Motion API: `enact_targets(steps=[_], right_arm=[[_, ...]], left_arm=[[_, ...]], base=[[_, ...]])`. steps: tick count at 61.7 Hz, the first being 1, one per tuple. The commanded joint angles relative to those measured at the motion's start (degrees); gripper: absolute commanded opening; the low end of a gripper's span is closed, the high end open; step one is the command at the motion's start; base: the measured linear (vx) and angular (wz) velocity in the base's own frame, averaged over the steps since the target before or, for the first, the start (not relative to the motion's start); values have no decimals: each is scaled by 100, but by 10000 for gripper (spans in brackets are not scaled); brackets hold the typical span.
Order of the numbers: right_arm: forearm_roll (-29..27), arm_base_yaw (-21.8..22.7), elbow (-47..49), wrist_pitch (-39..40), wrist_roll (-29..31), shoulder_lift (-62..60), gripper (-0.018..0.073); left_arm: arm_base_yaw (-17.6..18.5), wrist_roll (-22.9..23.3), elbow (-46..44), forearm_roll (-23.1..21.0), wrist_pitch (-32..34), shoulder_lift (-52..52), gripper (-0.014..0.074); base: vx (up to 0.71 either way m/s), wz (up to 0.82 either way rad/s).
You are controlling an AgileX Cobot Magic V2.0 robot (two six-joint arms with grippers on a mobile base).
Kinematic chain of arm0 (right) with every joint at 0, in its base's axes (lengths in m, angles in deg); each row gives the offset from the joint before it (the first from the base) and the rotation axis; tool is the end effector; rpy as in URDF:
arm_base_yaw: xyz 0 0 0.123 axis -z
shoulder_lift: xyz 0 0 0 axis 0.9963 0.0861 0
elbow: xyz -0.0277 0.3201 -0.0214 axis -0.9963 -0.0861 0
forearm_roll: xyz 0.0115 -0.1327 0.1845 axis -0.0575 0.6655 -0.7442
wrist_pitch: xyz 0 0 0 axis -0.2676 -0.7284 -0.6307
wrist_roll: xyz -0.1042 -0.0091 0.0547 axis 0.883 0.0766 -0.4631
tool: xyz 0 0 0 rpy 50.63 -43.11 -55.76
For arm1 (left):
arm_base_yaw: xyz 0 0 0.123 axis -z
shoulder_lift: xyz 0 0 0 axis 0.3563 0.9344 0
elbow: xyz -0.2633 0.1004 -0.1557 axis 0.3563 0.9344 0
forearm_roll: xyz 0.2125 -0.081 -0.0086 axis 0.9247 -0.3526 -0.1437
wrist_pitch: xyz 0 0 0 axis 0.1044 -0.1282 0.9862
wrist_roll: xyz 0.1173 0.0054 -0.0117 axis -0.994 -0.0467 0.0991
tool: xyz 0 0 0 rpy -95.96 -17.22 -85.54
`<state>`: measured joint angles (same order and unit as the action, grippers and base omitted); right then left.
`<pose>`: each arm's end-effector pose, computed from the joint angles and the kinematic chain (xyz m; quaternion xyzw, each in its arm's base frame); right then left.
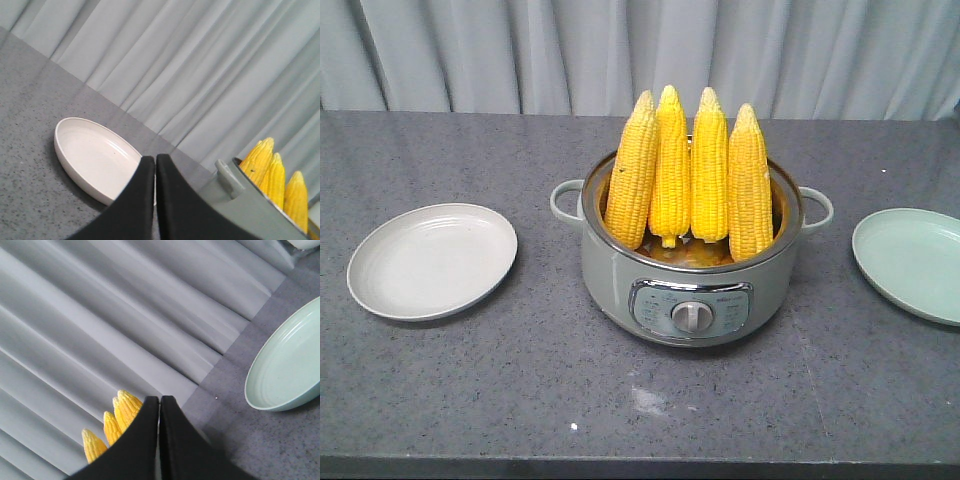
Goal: Distribute corn equally
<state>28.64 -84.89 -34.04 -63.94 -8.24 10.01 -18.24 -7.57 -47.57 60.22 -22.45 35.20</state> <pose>0.0204 -0.0082 0.2149 0.3306 0.5637 0.3345 0.6790 0.0215 -0.0001 0.2089 -0.2325 0.6338 -0.2801 0.6825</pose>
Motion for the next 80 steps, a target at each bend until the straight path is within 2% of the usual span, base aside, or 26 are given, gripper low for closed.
enact_targets(steps=[1,8,15,23,29,34,43,48,58,63,80], right_arm=[[-487,29,-21,493,17,-6,-3],[-954,29,41,488,17,-6,-3],[-971,29,160,449,23,-6,-3],[-834,10,544,151,115,-6,-3],[-288,10,1022,-350,467,-1,-3],[118,10,1414,-779,842,94,-3],[535,10,2182,-1662,1663,598,-3],[562,10,2573,-2184,2178,1012,-3],[535,10,3110,-2808,3031,1967,-3],[464,10,3220,-2780,3067,2333,-3],[76,10,3248,-2330,3067,2545,-3]], left_arm=[[6,73,27,-571,718,-97,-6],[6,263,27,-1570,1283,-97,-6],[6,505,27,-2219,1616,-97,-6],[6,1087,20,-2277,1765,-97,-6],[6,1435,-110,-2163,1711,-97,-6],[6,1365,-377,-1783,1586,-97,-6],[6,1365,-1005,-327,1212,-97,-6],[6,1365,-1415,508,897,-83,-6],[6,1365,-2094,1543,228,18,-6],[6,1365,-2328,1686,-6,186,-6],[17,1277,-3185,1686,-707,970,-6]], base=[[0,0],[0,0],[0,0],[0,0],[0,0],[0,0],[0,0],[0,0],[0,0],[0,0],[0,0]])
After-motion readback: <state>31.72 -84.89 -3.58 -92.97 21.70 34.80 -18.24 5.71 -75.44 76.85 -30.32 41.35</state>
